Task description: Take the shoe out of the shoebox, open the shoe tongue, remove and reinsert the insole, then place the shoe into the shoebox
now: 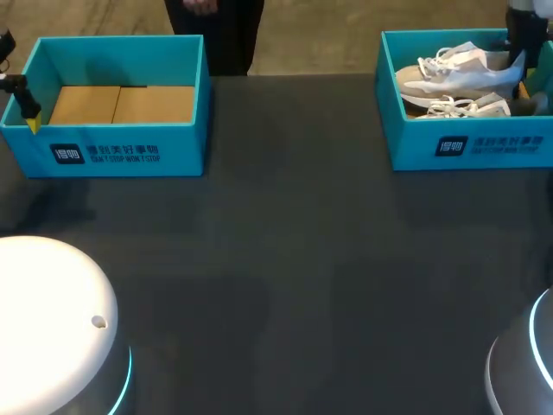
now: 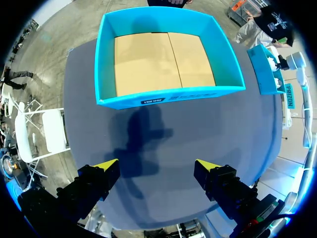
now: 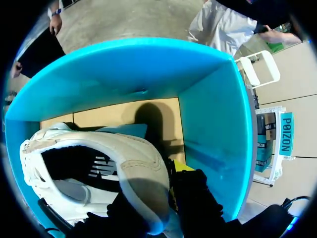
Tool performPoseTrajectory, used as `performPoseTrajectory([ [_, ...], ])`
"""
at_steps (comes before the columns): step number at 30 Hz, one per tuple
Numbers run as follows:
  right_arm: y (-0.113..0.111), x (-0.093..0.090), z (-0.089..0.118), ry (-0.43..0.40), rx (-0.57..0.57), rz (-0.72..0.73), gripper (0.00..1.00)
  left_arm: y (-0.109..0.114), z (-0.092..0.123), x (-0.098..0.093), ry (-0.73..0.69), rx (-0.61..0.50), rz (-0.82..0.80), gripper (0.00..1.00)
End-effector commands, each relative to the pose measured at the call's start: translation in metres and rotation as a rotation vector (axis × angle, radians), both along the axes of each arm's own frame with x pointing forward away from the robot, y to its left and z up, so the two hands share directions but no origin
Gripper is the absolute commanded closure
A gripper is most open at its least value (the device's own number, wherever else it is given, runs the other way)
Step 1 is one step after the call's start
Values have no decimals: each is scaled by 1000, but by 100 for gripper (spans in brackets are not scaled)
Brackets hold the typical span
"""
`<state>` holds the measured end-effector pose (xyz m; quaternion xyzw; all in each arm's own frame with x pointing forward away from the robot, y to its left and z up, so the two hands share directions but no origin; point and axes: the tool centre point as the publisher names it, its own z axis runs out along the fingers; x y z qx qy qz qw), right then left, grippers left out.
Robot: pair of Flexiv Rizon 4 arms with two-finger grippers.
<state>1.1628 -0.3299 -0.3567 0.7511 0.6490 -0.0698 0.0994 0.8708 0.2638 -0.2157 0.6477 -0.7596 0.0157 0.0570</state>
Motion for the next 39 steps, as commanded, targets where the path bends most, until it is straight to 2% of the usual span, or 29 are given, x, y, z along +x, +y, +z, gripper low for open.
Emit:
performPoseTrajectory([
  [1, -1, 5, -6, 6, 3, -3, 100, 0, 0, -1, -1, 2, 1, 0],
  [26, 1, 10, -29, 52, 35, -15, 100, 0, 0, -1, -1, 2, 1, 0],
  [27, 1, 9, -27, 51, 39, -15, 85, 0, 0, -1, -1, 2, 1, 0],
  [28, 2, 9, -25, 50, 42, -15, 64, 0, 0, -1, -1, 2, 1, 0],
  [29, 2, 8, -23, 49, 43, -14, 51, 0, 0, -1, -1, 2, 1, 0],
  [30, 3, 7, -20, 47, 44, -14, 13, 0, 0, -1, -1, 2, 1, 0],
  [31, 3, 7, -18, 45, 47, -14, 0, 0, 0, -1, -1, 2, 1, 0],
  [39, 5, 2, 4, 34, 55, -19, 0, 0, 0, -1, -1, 2, 1, 0],
])
